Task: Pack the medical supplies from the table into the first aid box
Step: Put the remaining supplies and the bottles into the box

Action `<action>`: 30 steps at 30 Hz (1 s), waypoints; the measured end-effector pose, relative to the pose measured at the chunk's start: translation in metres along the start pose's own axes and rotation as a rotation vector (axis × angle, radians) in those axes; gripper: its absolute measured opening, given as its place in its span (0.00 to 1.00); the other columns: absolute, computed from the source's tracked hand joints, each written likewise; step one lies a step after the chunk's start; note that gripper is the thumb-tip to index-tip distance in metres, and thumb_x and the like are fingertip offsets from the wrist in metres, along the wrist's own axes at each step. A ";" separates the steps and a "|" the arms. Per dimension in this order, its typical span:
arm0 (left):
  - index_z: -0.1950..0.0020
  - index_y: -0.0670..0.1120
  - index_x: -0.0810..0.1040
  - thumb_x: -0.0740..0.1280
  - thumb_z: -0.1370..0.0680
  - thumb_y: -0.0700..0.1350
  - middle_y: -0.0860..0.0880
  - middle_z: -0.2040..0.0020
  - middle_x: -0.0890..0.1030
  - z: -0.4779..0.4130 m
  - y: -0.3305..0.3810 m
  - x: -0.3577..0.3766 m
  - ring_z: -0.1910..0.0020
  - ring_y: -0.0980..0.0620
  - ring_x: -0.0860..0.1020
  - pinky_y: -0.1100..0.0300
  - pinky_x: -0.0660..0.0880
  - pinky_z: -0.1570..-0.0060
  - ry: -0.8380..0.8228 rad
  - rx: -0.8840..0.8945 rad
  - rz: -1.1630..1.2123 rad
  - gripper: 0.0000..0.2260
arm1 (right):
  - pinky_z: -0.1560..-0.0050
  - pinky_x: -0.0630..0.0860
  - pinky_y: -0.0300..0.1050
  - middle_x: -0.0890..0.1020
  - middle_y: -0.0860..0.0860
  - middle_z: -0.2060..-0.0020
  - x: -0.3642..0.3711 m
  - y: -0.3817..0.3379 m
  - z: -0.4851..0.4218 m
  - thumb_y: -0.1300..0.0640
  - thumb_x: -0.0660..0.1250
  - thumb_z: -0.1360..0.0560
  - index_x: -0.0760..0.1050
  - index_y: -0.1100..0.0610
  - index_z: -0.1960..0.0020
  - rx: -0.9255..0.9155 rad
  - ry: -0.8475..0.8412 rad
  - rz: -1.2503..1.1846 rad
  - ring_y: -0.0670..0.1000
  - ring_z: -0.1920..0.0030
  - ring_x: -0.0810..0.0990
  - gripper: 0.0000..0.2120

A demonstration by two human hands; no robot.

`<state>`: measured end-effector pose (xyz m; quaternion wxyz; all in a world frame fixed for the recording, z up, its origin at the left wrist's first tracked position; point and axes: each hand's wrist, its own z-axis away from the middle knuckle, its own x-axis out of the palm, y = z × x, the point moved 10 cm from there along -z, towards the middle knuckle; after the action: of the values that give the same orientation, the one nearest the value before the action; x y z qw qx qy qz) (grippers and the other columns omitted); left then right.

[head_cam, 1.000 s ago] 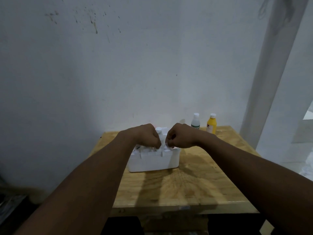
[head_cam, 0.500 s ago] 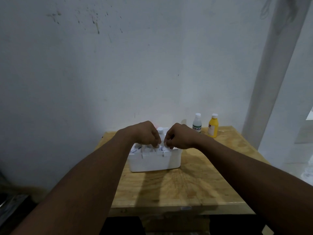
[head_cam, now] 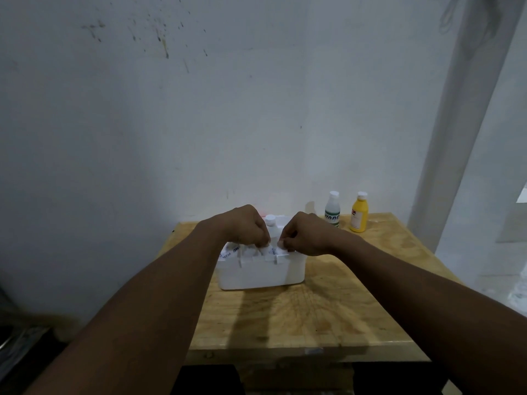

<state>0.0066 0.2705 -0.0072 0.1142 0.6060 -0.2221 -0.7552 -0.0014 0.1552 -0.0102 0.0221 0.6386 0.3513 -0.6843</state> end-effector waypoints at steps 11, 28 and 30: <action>0.50 0.46 0.90 0.76 0.27 0.42 0.48 0.50 0.88 -0.003 0.000 0.001 0.48 0.49 0.85 0.53 0.81 0.42 -0.002 -0.003 0.010 0.07 | 0.48 0.82 0.48 0.87 0.54 0.53 -0.003 0.004 -0.002 0.56 0.68 0.23 0.85 0.60 0.48 0.025 -0.001 -0.021 0.52 0.53 0.84 0.11; 0.48 0.44 0.88 0.79 0.28 0.40 0.51 0.62 0.84 0.000 0.001 0.001 0.66 0.54 0.78 0.64 0.76 0.61 -0.019 0.013 0.049 0.10 | 0.52 0.77 0.38 0.87 0.51 0.53 -0.006 0.000 -0.002 0.61 0.71 0.26 0.86 0.56 0.49 -0.025 0.017 -0.036 0.49 0.53 0.84 0.07; 0.49 0.45 0.88 0.79 0.28 0.40 0.51 0.62 0.84 0.000 0.000 0.001 0.66 0.55 0.78 0.64 0.75 0.62 -0.017 0.009 0.051 0.09 | 0.51 0.78 0.39 0.87 0.52 0.51 -0.004 0.001 -0.003 0.61 0.71 0.26 0.85 0.57 0.47 -0.031 0.020 -0.026 0.49 0.52 0.84 0.09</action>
<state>0.0063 0.2696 -0.0082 0.1290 0.5943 -0.2420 -0.7561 0.0023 0.1545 -0.0063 0.0197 0.6404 0.3701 -0.6727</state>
